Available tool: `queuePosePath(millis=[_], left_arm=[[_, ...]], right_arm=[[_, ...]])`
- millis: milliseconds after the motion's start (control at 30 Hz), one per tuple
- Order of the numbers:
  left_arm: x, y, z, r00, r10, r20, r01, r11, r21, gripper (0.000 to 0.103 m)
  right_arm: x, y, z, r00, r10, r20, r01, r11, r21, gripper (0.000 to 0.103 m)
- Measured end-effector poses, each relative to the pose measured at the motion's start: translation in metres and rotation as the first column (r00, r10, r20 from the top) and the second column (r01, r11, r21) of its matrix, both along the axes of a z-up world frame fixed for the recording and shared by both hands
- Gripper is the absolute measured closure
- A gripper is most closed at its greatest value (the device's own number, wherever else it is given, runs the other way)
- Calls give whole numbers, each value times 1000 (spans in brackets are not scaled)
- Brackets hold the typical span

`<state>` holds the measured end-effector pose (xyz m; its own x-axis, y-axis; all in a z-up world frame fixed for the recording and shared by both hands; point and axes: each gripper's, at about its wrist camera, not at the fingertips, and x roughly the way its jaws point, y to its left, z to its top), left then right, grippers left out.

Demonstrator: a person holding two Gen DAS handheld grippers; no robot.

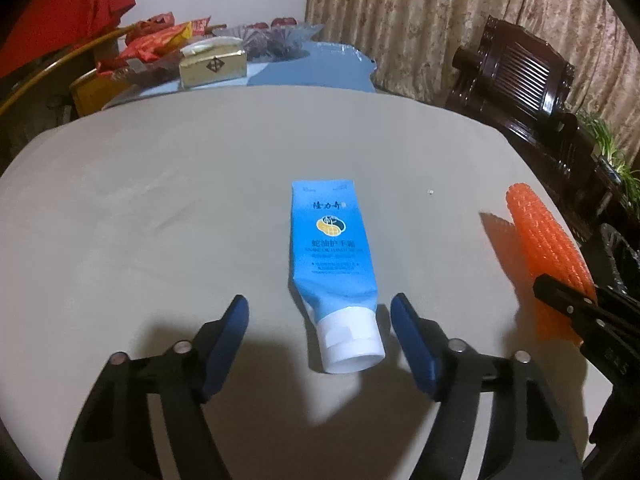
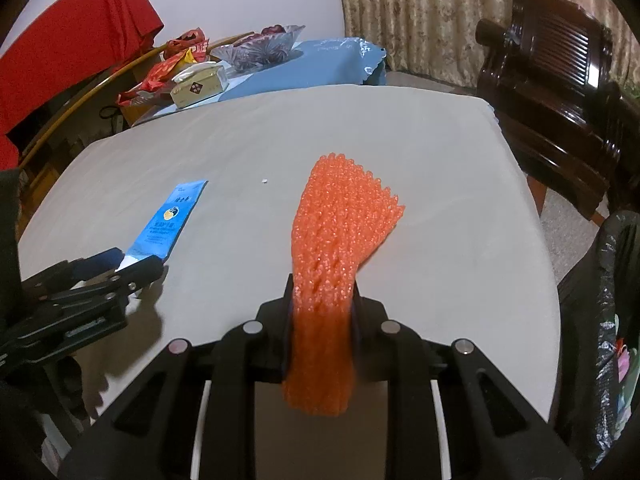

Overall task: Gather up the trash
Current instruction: 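Grasp the blue hand-cream tube by its cap with the left tool, then carry the blue tube and orange net over the bin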

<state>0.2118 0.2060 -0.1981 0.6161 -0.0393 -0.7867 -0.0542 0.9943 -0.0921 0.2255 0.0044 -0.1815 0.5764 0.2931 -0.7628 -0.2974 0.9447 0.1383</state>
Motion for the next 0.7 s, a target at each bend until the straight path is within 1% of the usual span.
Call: queuePosePath(millis=[67, 167, 200, 233, 467, 700], left_arm=[[1, -1, 0, 1000, 1, 2, -1, 1000, 8, 35], [1, 0, 1, 1000, -2, 7, 2, 1000, 1, 51], [1, -1, 2, 1000, -9, 8, 9, 1000, -3, 61], [1, -1, 2, 1000, -13, 8, 13, 1000, -2, 64], [-8, -3, 10, 999, -10, 31, 11, 1000, -21, 65], [-23, -11, 37, 996, -15, 86, 18, 999, -33, 65]], right_arm=[[1, -1, 0, 1000, 4, -2, -4, 1000, 3, 81], [0, 1, 0, 1000, 6, -4, -6, 1000, 6, 81], [0, 1, 0, 1000, 6, -5, -6, 1000, 8, 81], [0, 1, 1, 1000, 6, -5, -6, 1000, 9, 81], [-4, -5, 8, 1000, 16, 8, -16, 1000, 15, 81], [-13, -11, 18, 1000, 23, 10, -23, 999, 36, 81]])
